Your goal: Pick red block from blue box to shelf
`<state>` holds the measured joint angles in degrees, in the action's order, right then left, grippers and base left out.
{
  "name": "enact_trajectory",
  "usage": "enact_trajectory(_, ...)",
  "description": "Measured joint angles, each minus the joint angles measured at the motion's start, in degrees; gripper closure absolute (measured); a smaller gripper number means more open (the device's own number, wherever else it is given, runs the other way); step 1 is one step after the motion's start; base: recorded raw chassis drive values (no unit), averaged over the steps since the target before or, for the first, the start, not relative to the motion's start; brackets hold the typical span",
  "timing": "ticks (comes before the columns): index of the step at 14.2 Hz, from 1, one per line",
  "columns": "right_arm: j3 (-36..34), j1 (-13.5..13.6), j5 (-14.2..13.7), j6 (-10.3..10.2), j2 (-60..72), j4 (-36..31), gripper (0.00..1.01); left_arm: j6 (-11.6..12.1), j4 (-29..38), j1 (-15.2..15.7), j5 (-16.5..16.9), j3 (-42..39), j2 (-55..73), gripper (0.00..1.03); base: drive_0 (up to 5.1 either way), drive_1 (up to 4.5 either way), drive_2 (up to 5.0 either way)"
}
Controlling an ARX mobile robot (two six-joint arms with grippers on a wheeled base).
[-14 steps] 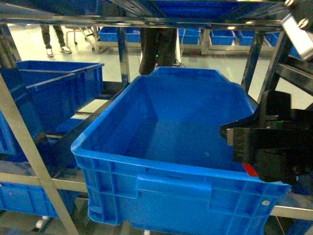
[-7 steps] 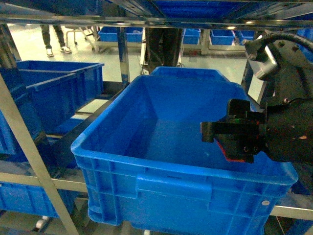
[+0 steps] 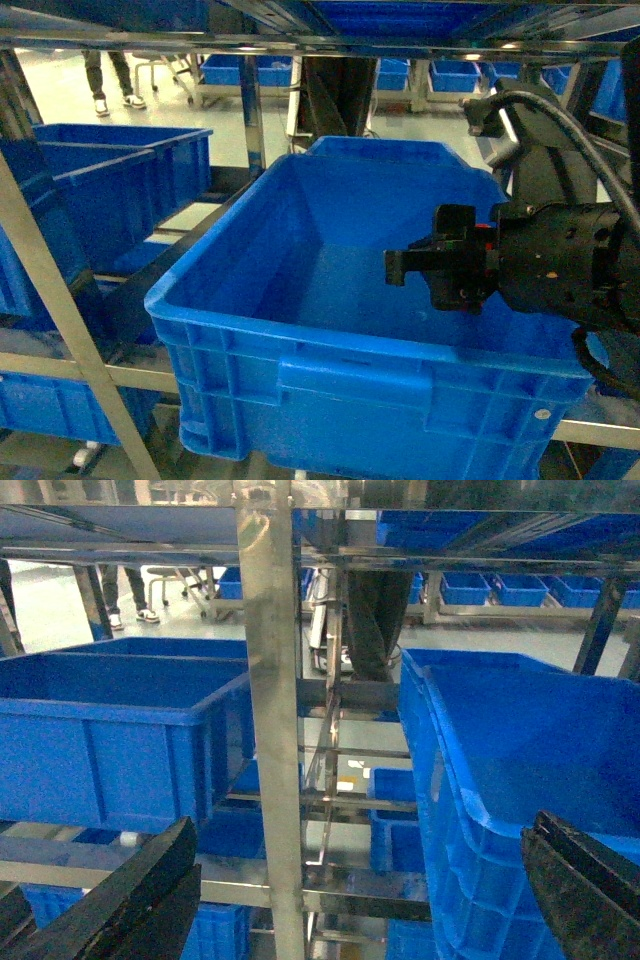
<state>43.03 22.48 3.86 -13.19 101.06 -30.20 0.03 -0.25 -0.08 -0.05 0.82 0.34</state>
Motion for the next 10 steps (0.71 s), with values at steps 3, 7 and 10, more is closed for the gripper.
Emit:
enact_trajectory(3,3.78,0.02,-1.29,1.36,7.23,-1.07,0.74,0.00,0.02,0.00,0.00,0.00,0.00,0.05,0.0,0.00,0.0)
enact_trajectory(7,11.21,0.04,-3.54,2.36,15.02,-3.45,0.74,0.00,0.02,0.00,0.00,0.00,0.00,0.05,0.0,0.00,0.0)
enact_trajectory(10,14.97,0.48,-4.20,2.80,17.46,-2.47,0.74,0.00,0.02,0.00,0.00,0.00,0.00,0.05,0.0,0.00,0.0)
